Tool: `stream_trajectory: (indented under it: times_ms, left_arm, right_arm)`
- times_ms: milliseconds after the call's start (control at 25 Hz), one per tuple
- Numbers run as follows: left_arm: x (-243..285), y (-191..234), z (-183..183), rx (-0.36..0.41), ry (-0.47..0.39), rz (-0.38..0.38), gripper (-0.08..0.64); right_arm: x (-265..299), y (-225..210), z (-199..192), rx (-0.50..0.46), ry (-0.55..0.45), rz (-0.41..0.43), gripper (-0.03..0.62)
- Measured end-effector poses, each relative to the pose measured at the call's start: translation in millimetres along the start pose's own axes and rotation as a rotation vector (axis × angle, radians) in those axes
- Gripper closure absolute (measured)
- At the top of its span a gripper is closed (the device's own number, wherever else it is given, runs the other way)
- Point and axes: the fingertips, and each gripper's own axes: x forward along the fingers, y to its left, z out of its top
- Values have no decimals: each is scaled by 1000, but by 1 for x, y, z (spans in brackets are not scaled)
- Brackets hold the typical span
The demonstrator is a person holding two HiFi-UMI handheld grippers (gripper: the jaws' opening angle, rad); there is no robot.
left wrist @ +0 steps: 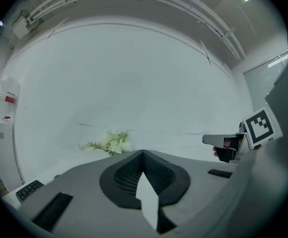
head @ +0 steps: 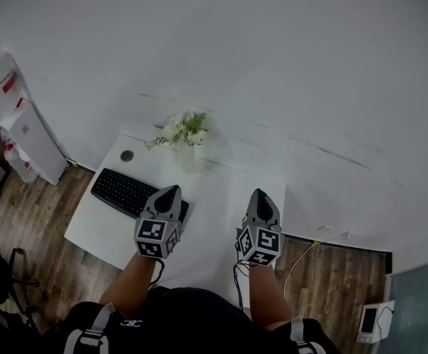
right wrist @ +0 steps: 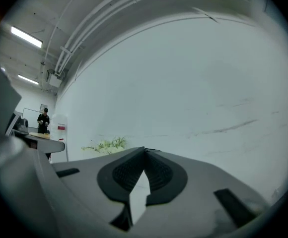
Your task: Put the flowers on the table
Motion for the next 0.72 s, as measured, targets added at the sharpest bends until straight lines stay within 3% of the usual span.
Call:
stream_trajectory:
  times_ms: [320, 720]
  left_arm:
    - [3, -39, 0, 38, 8, -73, 558]
    - [4, -32, -2, 47, 22, -71, 558]
  right_arm:
    - [-30, -26, 0, 10, -22, -70, 589]
    - [-30, -21, 2, 13, -32, -76, 589]
